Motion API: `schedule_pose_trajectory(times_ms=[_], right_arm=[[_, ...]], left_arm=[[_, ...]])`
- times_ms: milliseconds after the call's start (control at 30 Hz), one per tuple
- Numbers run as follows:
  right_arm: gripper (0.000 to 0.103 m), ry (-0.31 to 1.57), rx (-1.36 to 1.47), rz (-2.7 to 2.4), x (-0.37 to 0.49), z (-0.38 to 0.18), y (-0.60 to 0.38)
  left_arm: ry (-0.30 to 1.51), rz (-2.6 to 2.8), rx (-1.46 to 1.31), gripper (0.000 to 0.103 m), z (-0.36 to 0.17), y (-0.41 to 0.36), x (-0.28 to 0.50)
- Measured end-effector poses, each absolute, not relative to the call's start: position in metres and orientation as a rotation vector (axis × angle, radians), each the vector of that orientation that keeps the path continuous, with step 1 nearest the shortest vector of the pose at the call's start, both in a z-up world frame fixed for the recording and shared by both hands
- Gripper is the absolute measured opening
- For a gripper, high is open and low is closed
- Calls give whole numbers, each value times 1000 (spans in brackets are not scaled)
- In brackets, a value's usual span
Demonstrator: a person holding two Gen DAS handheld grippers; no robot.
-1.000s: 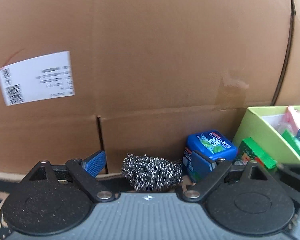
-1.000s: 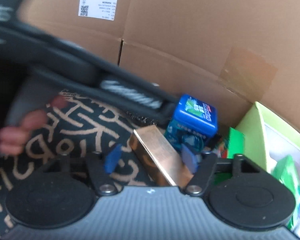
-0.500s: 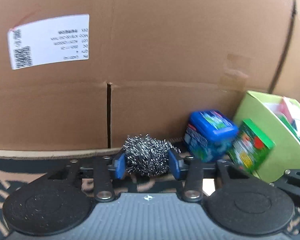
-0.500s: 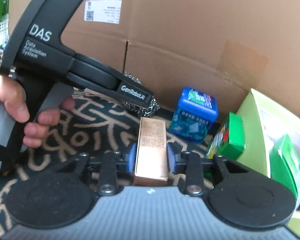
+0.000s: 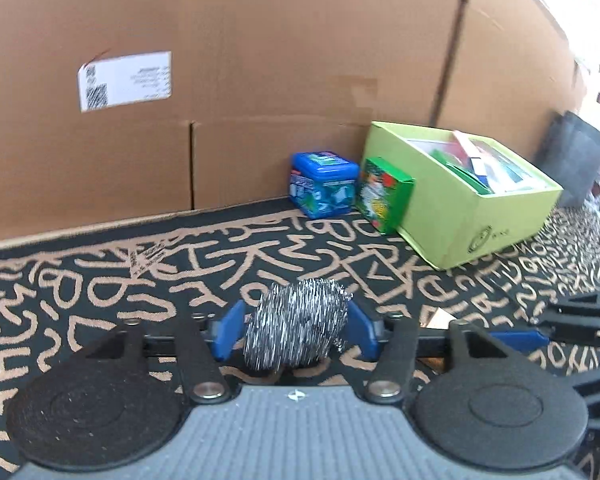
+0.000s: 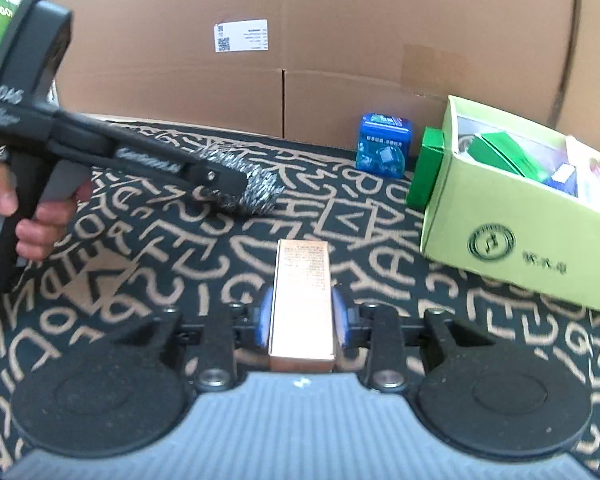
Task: Organize objects
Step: 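Grasp the copper box with the right gripper while the left grasps the steel wool, then carry the copper box and steel wool into the lime-green box and release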
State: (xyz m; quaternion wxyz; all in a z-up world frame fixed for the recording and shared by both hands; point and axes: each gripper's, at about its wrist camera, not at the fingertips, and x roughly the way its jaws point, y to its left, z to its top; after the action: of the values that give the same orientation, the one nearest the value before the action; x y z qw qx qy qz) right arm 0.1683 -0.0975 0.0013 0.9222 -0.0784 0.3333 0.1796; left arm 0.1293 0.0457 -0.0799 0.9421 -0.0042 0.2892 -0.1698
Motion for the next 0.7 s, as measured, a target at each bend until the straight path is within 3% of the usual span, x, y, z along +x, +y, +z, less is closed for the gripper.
schedule_pose_trajectory(times_ms=[100,367,400,433,700], right_arm=[[31,684,-145,365,163,2,-99],[31,676,-108,362,160,-2,-106],[31,677,-109,363,161,-2,-106],[31,678,-113,363,161,-3,-106],[31,656,-90,365,153,-3,-112]], left_arm=[[580,-334,37,64,-79,40,124],[636,-343,99,59,-83,29,129],[641,-344,109,55,-84,28,127],[643,-346,120,45,-84,27,126],[607,-408,92,41,-59,12,113]])
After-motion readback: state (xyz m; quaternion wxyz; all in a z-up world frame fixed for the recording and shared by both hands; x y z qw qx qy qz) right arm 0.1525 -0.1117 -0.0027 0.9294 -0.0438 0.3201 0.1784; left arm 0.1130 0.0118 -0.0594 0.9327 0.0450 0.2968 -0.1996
